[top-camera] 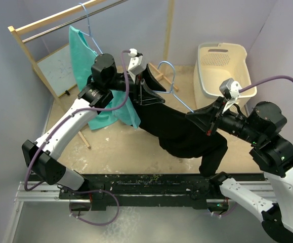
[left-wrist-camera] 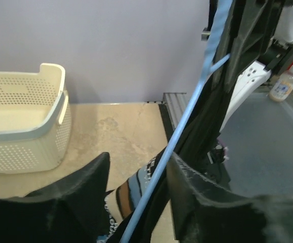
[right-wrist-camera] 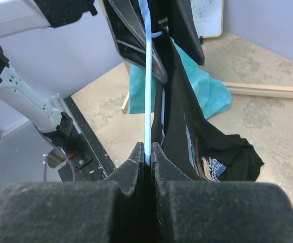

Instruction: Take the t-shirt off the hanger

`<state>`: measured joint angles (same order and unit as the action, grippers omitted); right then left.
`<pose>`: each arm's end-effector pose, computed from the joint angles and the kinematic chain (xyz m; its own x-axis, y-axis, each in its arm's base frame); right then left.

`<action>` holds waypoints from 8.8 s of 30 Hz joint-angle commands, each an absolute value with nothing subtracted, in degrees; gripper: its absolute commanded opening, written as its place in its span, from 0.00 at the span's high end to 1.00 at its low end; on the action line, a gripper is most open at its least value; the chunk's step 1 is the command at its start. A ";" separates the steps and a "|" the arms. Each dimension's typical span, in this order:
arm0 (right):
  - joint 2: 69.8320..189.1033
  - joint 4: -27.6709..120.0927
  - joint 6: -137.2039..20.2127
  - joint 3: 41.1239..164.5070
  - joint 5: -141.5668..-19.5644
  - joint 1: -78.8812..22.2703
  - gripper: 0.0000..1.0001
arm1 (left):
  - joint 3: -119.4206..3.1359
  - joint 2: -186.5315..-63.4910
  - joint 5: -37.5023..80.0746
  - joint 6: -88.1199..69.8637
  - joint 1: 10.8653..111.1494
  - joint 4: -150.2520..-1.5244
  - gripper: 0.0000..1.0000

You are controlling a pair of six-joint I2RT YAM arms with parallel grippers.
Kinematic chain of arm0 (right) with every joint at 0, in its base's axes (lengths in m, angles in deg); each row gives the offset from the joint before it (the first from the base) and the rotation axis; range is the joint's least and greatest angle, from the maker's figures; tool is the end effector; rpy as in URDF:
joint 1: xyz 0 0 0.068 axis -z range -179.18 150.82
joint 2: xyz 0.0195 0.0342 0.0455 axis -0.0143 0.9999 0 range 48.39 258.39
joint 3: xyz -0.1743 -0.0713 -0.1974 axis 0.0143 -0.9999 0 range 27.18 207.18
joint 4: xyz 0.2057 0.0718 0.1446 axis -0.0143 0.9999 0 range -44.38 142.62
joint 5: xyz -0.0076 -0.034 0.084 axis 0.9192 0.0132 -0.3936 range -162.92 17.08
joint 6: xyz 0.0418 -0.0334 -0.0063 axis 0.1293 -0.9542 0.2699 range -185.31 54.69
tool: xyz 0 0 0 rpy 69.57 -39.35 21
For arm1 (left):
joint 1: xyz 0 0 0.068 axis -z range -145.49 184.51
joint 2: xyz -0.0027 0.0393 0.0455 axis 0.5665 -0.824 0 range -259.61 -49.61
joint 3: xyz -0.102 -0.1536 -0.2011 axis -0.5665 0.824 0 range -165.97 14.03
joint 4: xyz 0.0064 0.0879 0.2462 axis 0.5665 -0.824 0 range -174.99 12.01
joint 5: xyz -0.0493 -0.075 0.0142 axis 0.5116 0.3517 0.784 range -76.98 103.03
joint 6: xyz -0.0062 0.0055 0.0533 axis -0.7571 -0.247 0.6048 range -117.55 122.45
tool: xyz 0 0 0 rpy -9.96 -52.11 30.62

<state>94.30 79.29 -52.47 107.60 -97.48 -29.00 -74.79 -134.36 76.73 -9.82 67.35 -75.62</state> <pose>0.0885 0.0679 0.4930 -0.1684 0.1366 -0.9762 -0.7953 0.5663 0.2164 0.2560 -0.2031 0.4636 -0.1181 -0.0358 -0.9924 0.9862 -0.1214 -0.1130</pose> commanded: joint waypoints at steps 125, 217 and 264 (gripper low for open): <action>102.26 93.56 -43.90 96.53 -41.66 -27.70 1.00 | -77.31 -101.00 17.18 9.78 68.15 -91.04 1.00; 94.35 93.53 -55.56 115.45 -69.02 -25.28 1.00 | -57.95 -111.14 29.84 -7.51 70.08 -77.85 0.26; 154.50 54.46 -66.65 158.72 -70.64 -25.28 0.96 | -37.57 -58.64 0.02 -4.31 70.08 -109.80 0.42</action>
